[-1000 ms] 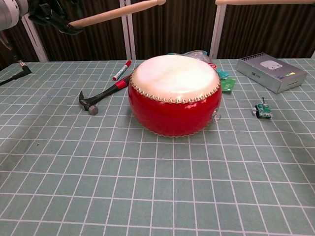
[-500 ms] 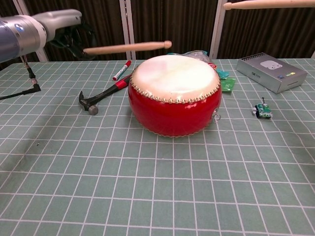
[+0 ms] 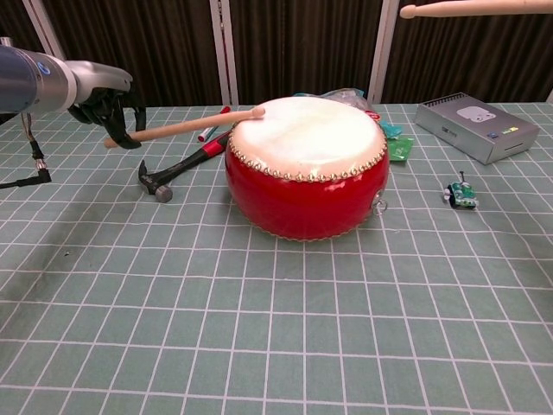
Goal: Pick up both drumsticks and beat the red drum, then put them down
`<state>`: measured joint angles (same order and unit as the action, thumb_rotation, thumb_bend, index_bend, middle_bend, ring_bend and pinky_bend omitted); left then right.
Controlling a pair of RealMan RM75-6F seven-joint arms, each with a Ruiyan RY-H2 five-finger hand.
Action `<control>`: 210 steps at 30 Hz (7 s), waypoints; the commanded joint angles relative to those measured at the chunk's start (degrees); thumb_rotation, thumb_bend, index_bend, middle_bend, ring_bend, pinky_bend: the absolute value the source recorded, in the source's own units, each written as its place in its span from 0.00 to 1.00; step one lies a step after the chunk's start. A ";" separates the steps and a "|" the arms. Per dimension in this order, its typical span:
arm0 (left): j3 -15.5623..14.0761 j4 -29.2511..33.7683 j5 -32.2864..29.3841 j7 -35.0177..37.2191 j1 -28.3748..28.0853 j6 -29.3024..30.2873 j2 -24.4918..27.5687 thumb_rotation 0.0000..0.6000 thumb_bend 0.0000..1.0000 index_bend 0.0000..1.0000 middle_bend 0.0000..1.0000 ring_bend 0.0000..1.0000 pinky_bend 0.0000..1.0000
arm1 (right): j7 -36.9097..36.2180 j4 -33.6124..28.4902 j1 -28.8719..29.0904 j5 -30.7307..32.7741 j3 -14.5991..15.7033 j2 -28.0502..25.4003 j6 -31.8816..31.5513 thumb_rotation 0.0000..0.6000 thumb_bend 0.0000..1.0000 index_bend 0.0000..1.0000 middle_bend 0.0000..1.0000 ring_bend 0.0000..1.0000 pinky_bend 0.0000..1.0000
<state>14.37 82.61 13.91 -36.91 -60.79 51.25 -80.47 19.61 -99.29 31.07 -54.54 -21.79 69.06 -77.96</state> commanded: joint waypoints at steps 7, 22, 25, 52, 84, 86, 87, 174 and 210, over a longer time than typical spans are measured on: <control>4.38 10.98 42.43 35.28 15.88 20.13 4.84 1.00 0.48 0.79 1.00 1.00 1.00 | 0.72 -0.99 0.36 -1.00 -0.02 0.52 -0.39 1.00 0.77 0.90 1.00 1.00 1.00; 5.17 19.67 43.85 36.54 23.18 25.15 10.48 1.00 0.48 0.79 1.00 1.00 1.00 | 0.19 -3.83 2.68 0.54 -2.07 3.03 0.84 1.00 0.77 0.90 1.00 1.00 1.00; 5.89 19.82 43.72 36.83 23.52 25.00 10.79 1.00 0.48 0.79 1.00 1.00 1.00 | -0.55 -3.89 3.67 0.35 -2.72 4.32 1.08 1.00 0.77 0.90 1.00 1.00 1.00; 8.01 21.47 43.99 36.88 24.82 22.85 11.99 1.00 0.48 0.79 1.00 1.00 1.00 | 20.80 8.06 9.20 -3.48 7.83 14.88 1.17 1.00 0.77 0.91 1.00 1.00 1.00; 7.27 10.86 38.72 21.71 15.32 15.03 1.45 1.00 0.48 0.79 1.00 1.00 1.00 | 2.94 -0.44 0.92 -1.05 -0.01 1.67 -0.80 1.00 0.77 0.91 1.00 1.00 1.00; 6.97 9.39 36.94 18.58 14.06 13.92 0.99 1.00 0.48 0.79 1.00 1.00 1.00 | 2.64 0.11 0.82 -0.89 -0.09 1.50 -0.58 1.00 0.77 0.91 1.00 1.00 1.00; 6.78 8.34 36.22 16.85 13.33 13.68 0.44 1.00 0.48 0.79 1.00 1.00 1.00 | 2.52 0.43 0.77 -0.80 -0.08 1.47 -0.46 1.00 0.77 0.91 1.00 1.00 1.00; -11.97 17.57 38.47 -0.94 29.74 18.58 -3.33 1.00 0.15 0.41 0.86 0.96 1.00 | 2.70 6.57 -12.20 -16.61 21.00 -2.18 10.77 1.00 0.46 0.47 0.94 0.99 0.95; -20.56 15.98 71.33 27.65 48.21 40.04 14.15 1.00 0.01 0.00 0.00 0.00 0.05 | -9.83 3.74 -25.71 -28.70 21.00 -5.74 -14.29 1.00 0.26 0.00 0.00 0.01 0.11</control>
<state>-5.63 99.49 84.61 -10.30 -13.57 90.28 -67.03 11.28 -97.42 7.15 -81.29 -1.64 62.39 -90.08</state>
